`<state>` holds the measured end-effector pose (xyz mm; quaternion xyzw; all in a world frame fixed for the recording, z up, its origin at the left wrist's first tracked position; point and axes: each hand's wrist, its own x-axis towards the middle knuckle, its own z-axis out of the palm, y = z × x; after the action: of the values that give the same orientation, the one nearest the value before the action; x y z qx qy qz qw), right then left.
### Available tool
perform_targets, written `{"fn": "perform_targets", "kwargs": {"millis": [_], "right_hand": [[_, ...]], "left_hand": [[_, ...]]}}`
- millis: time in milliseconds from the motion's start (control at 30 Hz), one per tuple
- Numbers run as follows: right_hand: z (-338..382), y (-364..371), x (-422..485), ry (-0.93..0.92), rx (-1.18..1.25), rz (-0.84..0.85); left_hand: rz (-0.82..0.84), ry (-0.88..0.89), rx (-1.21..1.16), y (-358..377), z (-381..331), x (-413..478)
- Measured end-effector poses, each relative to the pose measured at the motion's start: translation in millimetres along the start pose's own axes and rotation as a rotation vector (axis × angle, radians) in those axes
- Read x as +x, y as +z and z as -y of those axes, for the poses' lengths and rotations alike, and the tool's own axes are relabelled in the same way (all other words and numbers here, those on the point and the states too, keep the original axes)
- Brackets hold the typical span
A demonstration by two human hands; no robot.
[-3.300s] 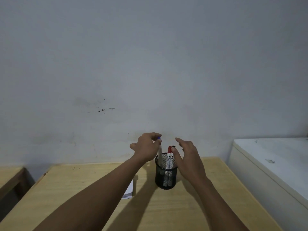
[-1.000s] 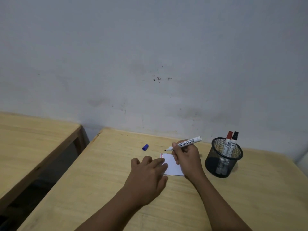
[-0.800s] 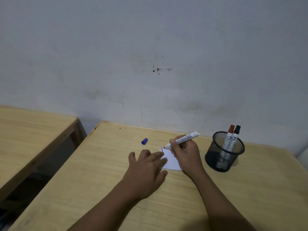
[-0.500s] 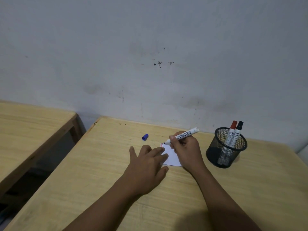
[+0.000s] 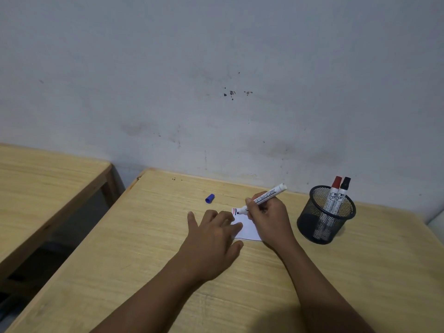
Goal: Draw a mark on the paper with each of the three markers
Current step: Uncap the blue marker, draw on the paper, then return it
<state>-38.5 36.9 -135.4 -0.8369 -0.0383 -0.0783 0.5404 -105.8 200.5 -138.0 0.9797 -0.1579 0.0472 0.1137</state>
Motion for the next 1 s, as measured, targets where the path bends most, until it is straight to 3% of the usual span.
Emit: {"fn": "perform_targets", "kwargs": {"millis": [233,400,500,567,633,700,800,867,1000], "right_hand": [[1,-1,-1,0.016,0.011,-0.017],[5,-8,-5,0.0,0.223,-0.161],[4,-9,-7,-0.034,0.253,-0.217],[3,-9,-8,-0.048,0.296,-0.266],[3,-9,-8,-0.055,0.312,-0.309],[3,-10,-9,-0.071,0.325,-0.343],[6,-12,-11,-0.093,0.367,-0.391],[7,-13,-13,-0.099,0.374,-0.404],[17,-17,-16,-0.098,0.355,-0.374]], "left_hand": [[0.003,-0.001,0.007,0,1,-1],[-0.056,-0.005,-0.063,1,2,-2],[-0.259,-0.071,-0.22,-2,4,1],[-0.421,-0.157,-0.196,-8,13,12],[-0.382,-0.279,-0.115,-15,24,27],[-0.232,-0.381,-0.042,-19,36,45],[-0.092,-0.43,-0.024,-21,49,61],[-0.11,-0.444,-0.067,-23,52,63],[-0.227,-0.518,-0.379,-37,39,49]]}}
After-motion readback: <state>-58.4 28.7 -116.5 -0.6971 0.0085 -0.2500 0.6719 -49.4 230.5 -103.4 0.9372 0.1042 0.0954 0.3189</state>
